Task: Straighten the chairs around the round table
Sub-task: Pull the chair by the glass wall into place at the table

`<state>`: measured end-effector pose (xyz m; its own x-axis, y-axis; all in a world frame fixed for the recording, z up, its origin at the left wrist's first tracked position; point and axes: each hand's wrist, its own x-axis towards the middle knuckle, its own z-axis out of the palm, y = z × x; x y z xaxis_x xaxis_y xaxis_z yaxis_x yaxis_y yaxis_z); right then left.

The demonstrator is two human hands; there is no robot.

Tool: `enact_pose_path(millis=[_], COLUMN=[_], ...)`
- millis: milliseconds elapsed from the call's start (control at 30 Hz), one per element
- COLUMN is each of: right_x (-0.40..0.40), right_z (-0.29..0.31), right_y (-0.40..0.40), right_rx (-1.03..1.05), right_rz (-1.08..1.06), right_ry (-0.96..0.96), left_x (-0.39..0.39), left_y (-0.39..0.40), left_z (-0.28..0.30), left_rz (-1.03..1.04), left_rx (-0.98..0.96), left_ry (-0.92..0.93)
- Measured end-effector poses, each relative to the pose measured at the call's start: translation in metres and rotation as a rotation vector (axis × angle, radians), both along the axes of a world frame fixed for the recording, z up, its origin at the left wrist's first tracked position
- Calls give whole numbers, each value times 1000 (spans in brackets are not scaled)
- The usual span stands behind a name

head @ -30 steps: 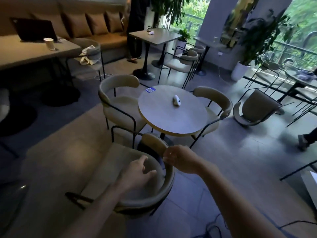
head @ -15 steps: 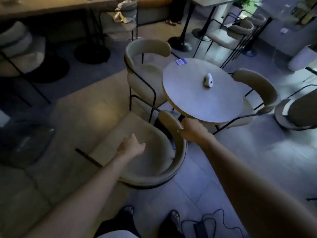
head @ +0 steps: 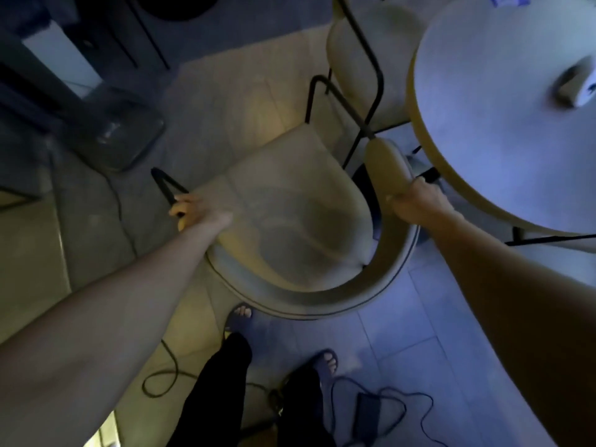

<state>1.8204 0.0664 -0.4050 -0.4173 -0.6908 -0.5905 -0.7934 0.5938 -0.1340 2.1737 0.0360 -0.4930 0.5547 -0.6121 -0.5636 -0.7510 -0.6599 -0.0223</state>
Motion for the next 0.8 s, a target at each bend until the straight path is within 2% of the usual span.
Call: enact_pose_path(millis=[100,200,333,467,533,633,700,800], right_x=[-5,-12,-21,-21,-20,-16,-18,-22], right_z=[-23,-38,-46,-47,-51,-57,-60,-64], right_y=[-9,-14,-23,-33,-35,-37,-36,-31], right_rx=[-53,-87,-48,2,7,21,5,-66], right_rz=[-39,-92,-102,-92,-124,-161,-165,-190], right_ry=[-24,-16,9,20,20,-5,-7,-26], left_x=[11,32,45,42,40,37,38,54], left_y=[-2,5,10,6,6,8,8,4], left_z=[-17,-35,-43,-44,-47,-51,-53,-63], left_rz=[224,238,295,378,401,403,438,516], left_rx=[-133,-113,-247,-272,-273,-392,-441,-397], left_ry=[24,51,135,218,210,98,89,287])
